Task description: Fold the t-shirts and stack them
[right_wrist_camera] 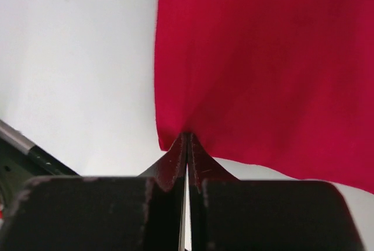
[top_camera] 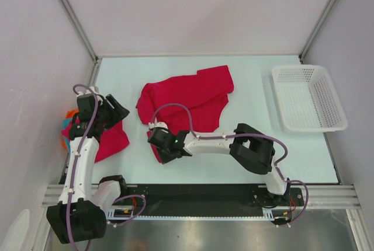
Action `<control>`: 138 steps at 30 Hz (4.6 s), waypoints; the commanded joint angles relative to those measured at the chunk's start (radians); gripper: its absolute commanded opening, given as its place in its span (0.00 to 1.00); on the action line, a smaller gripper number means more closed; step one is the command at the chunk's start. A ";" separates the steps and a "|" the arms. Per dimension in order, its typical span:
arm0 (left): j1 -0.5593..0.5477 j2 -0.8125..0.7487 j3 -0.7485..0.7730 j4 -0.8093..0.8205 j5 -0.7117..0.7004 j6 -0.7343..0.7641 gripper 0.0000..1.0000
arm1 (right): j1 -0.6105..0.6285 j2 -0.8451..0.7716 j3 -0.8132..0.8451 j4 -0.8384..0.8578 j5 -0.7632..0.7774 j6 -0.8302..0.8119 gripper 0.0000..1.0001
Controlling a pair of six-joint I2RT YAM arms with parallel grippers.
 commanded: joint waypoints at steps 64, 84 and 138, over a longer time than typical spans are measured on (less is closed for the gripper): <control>0.077 0.128 -0.095 0.098 0.364 0.116 0.67 | -0.053 -0.550 0.346 -0.625 0.628 -0.156 0.00; -0.123 0.285 -0.120 0.216 0.365 0.051 0.70 | -0.141 -0.670 0.279 -0.655 0.691 -0.143 0.00; -0.490 0.406 0.288 -0.065 -0.224 -0.032 0.00 | -0.329 -0.899 0.355 -0.768 0.731 -0.218 0.00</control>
